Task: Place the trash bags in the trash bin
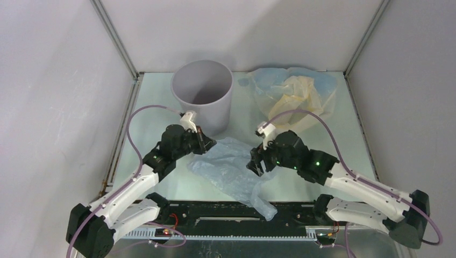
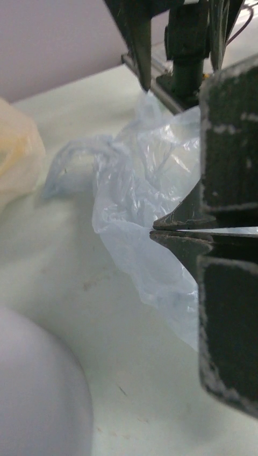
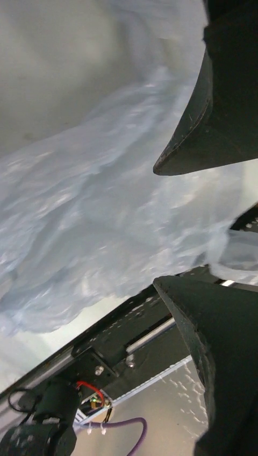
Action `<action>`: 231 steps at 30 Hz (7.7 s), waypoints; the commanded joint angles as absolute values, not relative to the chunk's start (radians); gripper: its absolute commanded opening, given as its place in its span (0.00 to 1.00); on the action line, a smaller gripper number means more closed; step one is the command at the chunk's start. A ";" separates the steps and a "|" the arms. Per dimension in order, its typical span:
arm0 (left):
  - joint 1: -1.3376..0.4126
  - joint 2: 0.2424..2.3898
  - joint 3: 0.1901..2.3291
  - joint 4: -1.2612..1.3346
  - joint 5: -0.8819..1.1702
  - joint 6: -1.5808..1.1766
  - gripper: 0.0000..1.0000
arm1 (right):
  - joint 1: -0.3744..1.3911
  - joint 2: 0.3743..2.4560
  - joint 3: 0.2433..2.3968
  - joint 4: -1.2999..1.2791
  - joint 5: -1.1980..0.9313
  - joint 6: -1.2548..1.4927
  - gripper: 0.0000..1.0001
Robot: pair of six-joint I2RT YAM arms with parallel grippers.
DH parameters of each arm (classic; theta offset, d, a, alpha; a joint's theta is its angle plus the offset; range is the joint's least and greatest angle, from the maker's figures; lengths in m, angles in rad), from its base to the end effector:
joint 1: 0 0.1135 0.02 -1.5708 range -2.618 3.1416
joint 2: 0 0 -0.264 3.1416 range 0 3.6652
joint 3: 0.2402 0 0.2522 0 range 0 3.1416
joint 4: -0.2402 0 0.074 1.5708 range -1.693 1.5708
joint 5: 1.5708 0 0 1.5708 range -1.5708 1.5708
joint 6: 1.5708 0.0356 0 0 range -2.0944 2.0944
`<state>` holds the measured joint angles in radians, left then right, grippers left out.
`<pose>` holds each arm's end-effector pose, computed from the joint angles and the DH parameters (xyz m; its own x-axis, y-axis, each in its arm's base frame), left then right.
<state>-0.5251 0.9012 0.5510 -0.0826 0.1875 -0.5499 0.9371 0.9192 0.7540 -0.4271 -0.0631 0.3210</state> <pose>0.1747 -0.1089 0.2471 -0.6433 -0.2207 -0.7331 0.3551 0.7623 -0.5411 0.1180 0.1643 0.2812 -0.5772 -0.2537 -0.7762 -0.6882 0.6627 0.2952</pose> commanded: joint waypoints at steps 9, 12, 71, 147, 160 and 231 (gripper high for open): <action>-0.555 0.890 0.684 -0.028 0.442 -0.561 0.00 | 0.894 1.118 0.957 -0.166 -0.365 -0.134 0.70; -0.570 0.886 0.709 -0.026 0.479 -0.566 0.00 | 0.870 1.131 0.973 -0.135 -0.398 -0.167 0.69; -0.587 0.590 0.536 -0.380 0.136 -0.640 0.05 | 0.675 1.013 1.144 -0.423 0.185 0.151 0.00; -0.393 0.782 0.331 -0.166 0.112 -0.732 0.00 | 0.667 0.924 1.043 -0.587 0.177 0.248 0.82; -0.392 0.870 0.386 -0.130 0.058 -0.679 0.00 | 0.672 0.678 0.624 -0.422 0.139 0.691 0.82; -1.282 1.237 0.506 0.142 -0.340 -1.081 0.28 | 0.940 0.727 0.485 -0.372 0.544 1.008 0.57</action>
